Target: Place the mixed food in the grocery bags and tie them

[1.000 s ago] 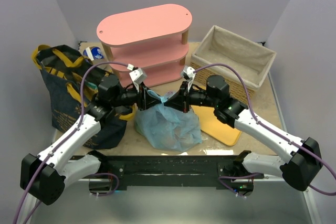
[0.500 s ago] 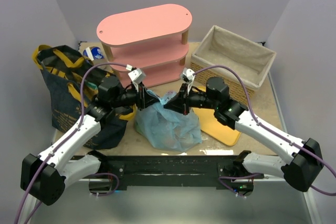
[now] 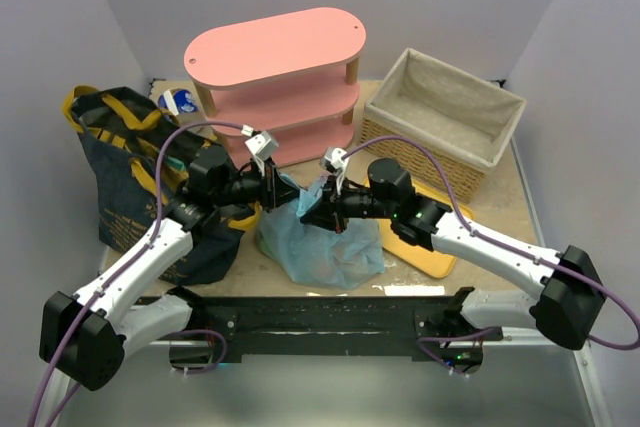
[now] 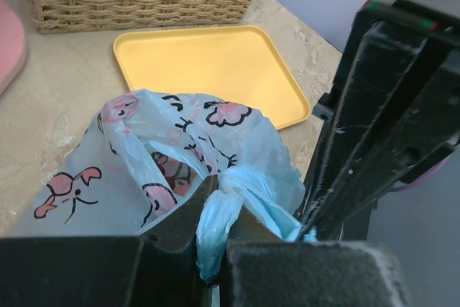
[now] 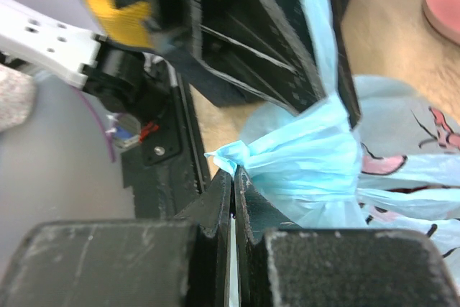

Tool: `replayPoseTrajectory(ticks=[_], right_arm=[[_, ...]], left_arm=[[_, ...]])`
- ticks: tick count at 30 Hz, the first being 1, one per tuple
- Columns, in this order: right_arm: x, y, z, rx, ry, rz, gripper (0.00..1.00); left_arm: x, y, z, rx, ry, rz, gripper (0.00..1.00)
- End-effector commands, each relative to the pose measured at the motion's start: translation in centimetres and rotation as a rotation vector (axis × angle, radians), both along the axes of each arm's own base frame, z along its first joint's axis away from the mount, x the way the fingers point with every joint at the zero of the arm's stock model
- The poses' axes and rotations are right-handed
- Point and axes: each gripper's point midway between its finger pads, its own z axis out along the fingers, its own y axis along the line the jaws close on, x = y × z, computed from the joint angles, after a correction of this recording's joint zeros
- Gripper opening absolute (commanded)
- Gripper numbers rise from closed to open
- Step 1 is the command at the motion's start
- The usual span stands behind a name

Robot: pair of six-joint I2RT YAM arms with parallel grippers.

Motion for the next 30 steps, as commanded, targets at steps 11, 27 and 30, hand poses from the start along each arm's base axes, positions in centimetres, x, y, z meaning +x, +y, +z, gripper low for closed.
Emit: replayPoseTrajectory(ticks=[11, 27, 30], right_arm=[[-0.3, 0.5, -4.6, -0.121, 0.025, 0.004, 0.0], [0.0, 0.5, -4.7, -0.132, 0.014, -0.005, 0.0], [0.0, 0.6, -4.6, -0.131, 0.016, -0.001, 0.0]], left_arm=[[-0.6, 0.4, -0.2, -0.018, 0.033, -0.025, 0.21], [-2.4, 0.9, 0.0, 0.005, 0.046, -0.066, 0.46], [-2.5, 0.7, 0.0, -0.007, 0.056, -0.074, 0.47]])
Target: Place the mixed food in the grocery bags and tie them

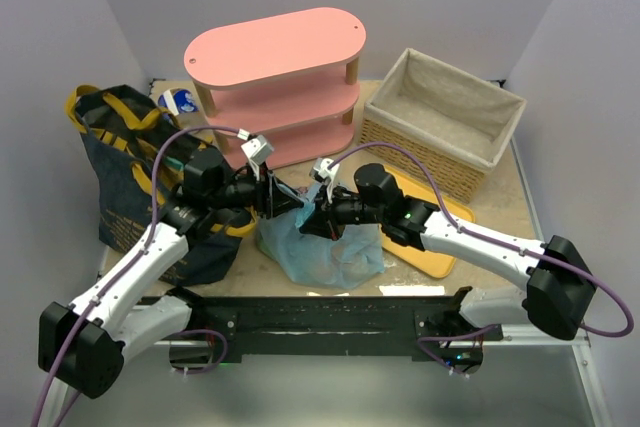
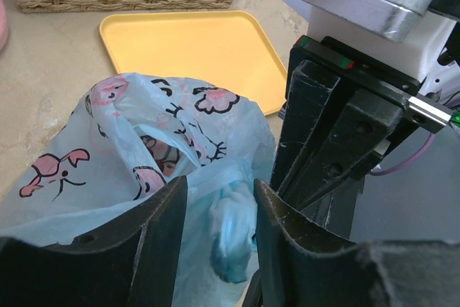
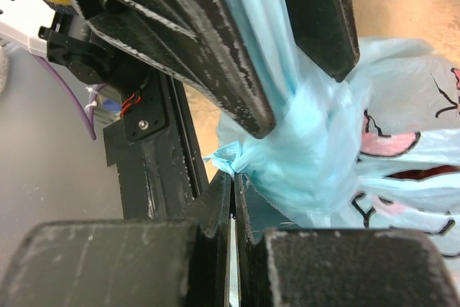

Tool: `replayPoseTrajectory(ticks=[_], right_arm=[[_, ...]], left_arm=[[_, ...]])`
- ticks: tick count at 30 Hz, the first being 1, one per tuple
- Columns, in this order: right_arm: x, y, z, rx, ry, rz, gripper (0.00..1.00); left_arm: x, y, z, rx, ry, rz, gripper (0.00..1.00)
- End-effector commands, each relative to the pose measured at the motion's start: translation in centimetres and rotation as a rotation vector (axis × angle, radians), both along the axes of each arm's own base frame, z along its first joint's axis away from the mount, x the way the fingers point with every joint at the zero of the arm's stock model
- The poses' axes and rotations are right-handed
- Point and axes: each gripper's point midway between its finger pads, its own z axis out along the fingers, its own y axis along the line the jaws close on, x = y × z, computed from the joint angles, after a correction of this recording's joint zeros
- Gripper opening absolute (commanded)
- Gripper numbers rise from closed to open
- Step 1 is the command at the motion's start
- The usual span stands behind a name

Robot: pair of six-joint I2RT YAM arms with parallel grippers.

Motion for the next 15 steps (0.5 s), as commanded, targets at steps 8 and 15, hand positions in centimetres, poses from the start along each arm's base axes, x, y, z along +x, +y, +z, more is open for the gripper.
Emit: replayPoseTrajectory(ticks=[8, 15], right_arm=[[0.2, 0.2, -0.2, -0.011, -0.017, 0.004, 0.0], [0.3, 0.2, 0.1, -0.009, -0.026, -0.007, 0.0]], left_arm=[[0.4, -0.7, -0.3, -0.024, 0.016, -0.034, 0.52], [0.1, -1.2, -1.2, -0.02, 0.049, -0.088, 0.36]])
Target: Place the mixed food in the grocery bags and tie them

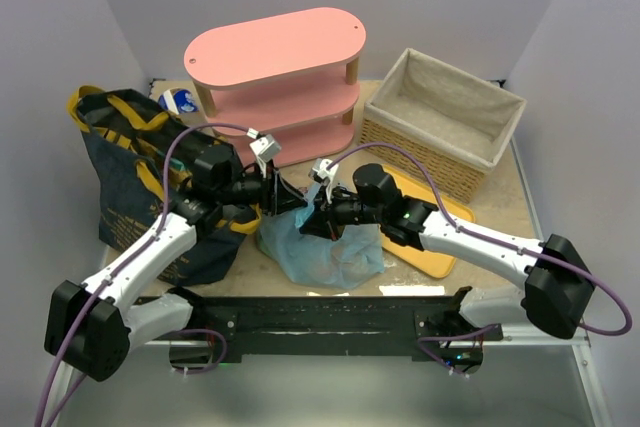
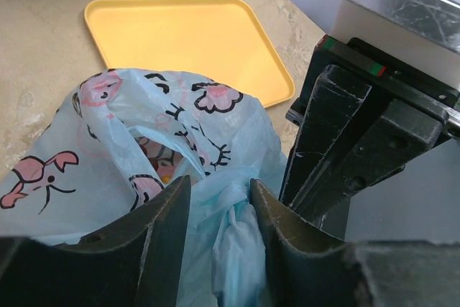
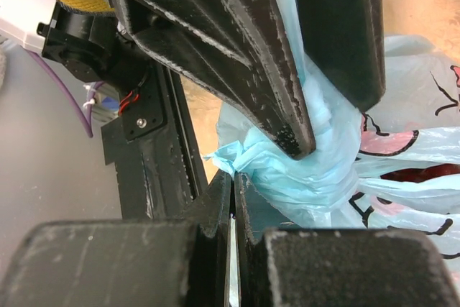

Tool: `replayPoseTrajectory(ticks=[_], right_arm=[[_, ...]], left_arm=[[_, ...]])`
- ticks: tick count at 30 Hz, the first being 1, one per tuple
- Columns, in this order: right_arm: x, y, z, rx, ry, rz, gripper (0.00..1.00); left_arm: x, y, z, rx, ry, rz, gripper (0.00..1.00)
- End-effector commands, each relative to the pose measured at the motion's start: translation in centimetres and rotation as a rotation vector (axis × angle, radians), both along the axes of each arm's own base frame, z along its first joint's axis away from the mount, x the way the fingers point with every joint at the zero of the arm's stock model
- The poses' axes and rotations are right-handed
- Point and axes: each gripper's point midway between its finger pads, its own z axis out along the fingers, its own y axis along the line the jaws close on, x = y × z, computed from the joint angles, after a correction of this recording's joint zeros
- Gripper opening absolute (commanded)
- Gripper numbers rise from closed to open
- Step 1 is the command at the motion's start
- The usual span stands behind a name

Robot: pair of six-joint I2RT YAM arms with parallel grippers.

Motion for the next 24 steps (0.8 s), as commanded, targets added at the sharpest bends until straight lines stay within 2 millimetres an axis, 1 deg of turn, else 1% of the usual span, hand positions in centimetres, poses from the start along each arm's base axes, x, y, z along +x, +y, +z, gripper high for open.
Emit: replayPoseTrajectory(ticks=[1, 2, 3, 6, 7, 8, 9, 10, 11, 12, 13, 14, 15, 16, 17, 18, 19, 20, 21, 23, 24], right_arm=[[0.4, 0.1, 0.4, -0.003, -0.03, -0.01, 0.0], [0.4, 0.1, 0.5, -0.003, -0.032, -0.01, 0.0], [0.5, 0.1, 0.5, -0.005, -0.033, -0.01, 0.0], [0.6, 0.0, 1.2, -0.007, -0.052, -0.01, 0.08], [0.8, 0.0, 1.9, -0.003, -0.078, -0.008, 0.19], [0.6, -0.4, 1.9, -0.025, -0.079, -0.008, 0.26], [0.6, -0.7, 2.9, -0.02, -0.105, -0.009, 0.33], [1.0, -1.0, 4.1, -0.019, -0.159, -0.017, 0.48], [0.9, -1.7, 4.1, -0.044, -0.169, -0.022, 0.55], [1.0, -2.0, 4.8, -0.049, -0.212, -0.021, 0.64], [1.4, -2.9, 5.9, -0.046, -0.257, -0.06, 0.68], [1.4, -3.5, 6.1, -0.056, -0.275, -0.073, 0.71], [1.8, -4.1, 6.2, -0.069, -0.32, -0.091, 0.77], [1.8, -4.8, 7.1, -0.052, -0.353, -0.111, 0.8], [2.5, -5.3, 7.6, -0.046, -0.389, -0.163, 0.82], [2.8, -5.9, 6.7, -0.061, -0.408, -0.185, 0.86], [3.3, -6.2, 6.7, -0.058, -0.432, -0.216, 0.87], [4.0, -6.5, 7.5, -0.031, -0.473, -0.261, 0.89], [4.2, -6.8, 6.3, -0.047, -0.487, -0.267, 0.9], [4.7, -6.7, 6.3, -0.038, -0.522, -0.282, 0.93], [4.8, -6.7, 5.7, -0.048, -0.531, -0.278, 0.97]], left_arm=[[-0.7, -0.4, 0.4, -0.022, -0.001, -0.056, 0.33], [-0.8, -0.4, 0.4, -0.024, -0.004, -0.064, 0.28], [-1.2, -0.4, 0.5, -0.031, -0.005, -0.085, 0.17], [-1.6, -0.5, 0.9, -0.054, -0.021, -0.106, 0.0], [-1.8, -0.5, 1.2, -0.061, -0.032, -0.105, 0.0], [-1.7, -0.5, 1.3, -0.066, -0.038, -0.101, 0.0], [-1.6, -0.5, 1.6, -0.074, -0.051, -0.096, 0.0], [-1.6, -0.5, 1.9, -0.08, -0.06, -0.091, 0.0], [-1.4, -0.4, 2.0, -0.082, -0.064, -0.083, 0.0], [-1.3, -0.4, 2.5, -0.094, -0.075, -0.078, 0.0], [-1.2, -0.3, 2.7, -0.098, -0.078, -0.073, 0.0], [-1.0, -0.2, 2.8, -0.104, -0.074, -0.065, 0.0], [-0.9, -0.2, 3.0, -0.11, -0.077, -0.062, 0.0], [-0.8, -0.1, 3.0, -0.114, -0.071, -0.062, 0.0], [-0.7, 0.0, 3.0, -0.123, -0.057, -0.056, 0.0], [-0.8, 0.0, 3.3, -0.134, -0.062, -0.068, 0.0], [-0.8, 0.0, 3.3, -0.14, -0.057, -0.072, 0.0], [-0.8, 0.1, 3.3, -0.147, -0.044, -0.07, 0.0], [-0.8, 0.1, 3.4, -0.151, -0.044, -0.079, 0.0], [-0.7, 0.2, 3.4, -0.155, -0.036, -0.075, 0.0], [-0.7, 0.2, 3.4, -0.156, -0.034, -0.08, 0.0]])
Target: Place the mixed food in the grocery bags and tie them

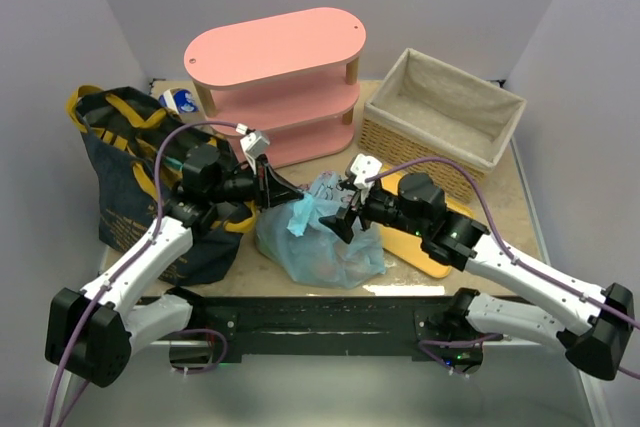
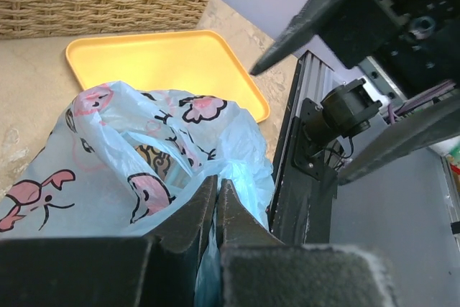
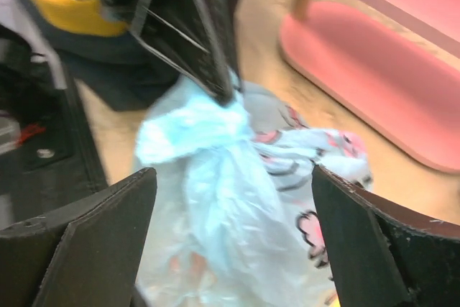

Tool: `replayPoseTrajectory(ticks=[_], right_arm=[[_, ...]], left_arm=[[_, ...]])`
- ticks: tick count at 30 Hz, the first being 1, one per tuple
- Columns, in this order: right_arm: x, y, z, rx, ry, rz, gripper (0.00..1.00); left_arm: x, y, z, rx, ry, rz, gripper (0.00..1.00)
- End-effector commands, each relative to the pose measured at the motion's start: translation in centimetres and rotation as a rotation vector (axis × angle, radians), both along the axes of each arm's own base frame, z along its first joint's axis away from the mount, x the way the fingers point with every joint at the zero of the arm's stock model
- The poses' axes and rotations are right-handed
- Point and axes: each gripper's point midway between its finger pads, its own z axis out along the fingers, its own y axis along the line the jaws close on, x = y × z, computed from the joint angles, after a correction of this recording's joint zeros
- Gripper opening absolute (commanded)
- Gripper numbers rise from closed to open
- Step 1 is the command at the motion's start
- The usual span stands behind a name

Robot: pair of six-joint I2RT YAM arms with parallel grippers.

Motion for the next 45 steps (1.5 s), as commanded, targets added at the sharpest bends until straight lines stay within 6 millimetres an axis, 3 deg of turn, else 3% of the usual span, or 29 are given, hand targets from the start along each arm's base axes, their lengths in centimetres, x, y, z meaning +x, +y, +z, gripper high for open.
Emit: replayPoseTrajectory(ticks=[1, 15, 22, 26, 28, 29, 34, 39, 42, 43, 45], right_arm=[[2.5, -0.3, -1.5, -0.034, -0.111, -0.086, 0.99], [1.4, 2.5, -1.9, -0.013, -0.256, -0.032, 0.99], [1.1, 4.2, -3.9, -0.086, -0.267, -0.003, 0.99], [2.6, 4.1, -4.6, -0.138, -0.264, -0.096, 0.96], [3.5, 3.6, -5.3, -0.176, -0.248, -0.156, 0.9], [3.8, 3.4, -5.2, -0.174, -0.243, -0.185, 0.79], [4.1, 2.6, -3.7, -0.116, -0.217, -0.25, 0.45], [4.1, 2.4, -2.8, -0.076, -0.154, -0.269, 0.35], [4.3, 1.9, -2.0, -0.02, -0.087, -0.27, 0.19], [4.2, 1.9, -1.9, -0.007, -0.066, -0.253, 0.08], [4.9, 1.2, -1.7, 0.035, -0.012, -0.269, 0.01]], left_arm=[[-0.4, 0.0, 0.9, -0.042, 0.002, -0.038, 0.0], [0.0, 0.2, 0.8, -0.045, 0.038, -0.026, 0.0], [0.2, 0.2, 0.7, -0.044, 0.045, -0.027, 0.0], [0.0, 0.2, 0.8, -0.044, 0.031, -0.038, 0.0], [-0.1, 0.1, 1.0, -0.046, 0.023, -0.046, 0.0], [0.0, 0.1, 1.1, -0.047, 0.02, -0.046, 0.0], [-0.2, 0.2, 0.7, -0.033, -0.001, -0.065, 0.0], [-0.3, 0.2, 0.5, -0.024, -0.017, -0.077, 0.0], [-0.3, 0.3, 0.2, -0.003, -0.04, -0.075, 0.0], [-0.4, 0.3, 0.2, -0.001, -0.05, -0.084, 0.0], [-0.7, 0.1, 0.4, -0.004, -0.066, -0.095, 0.0]])
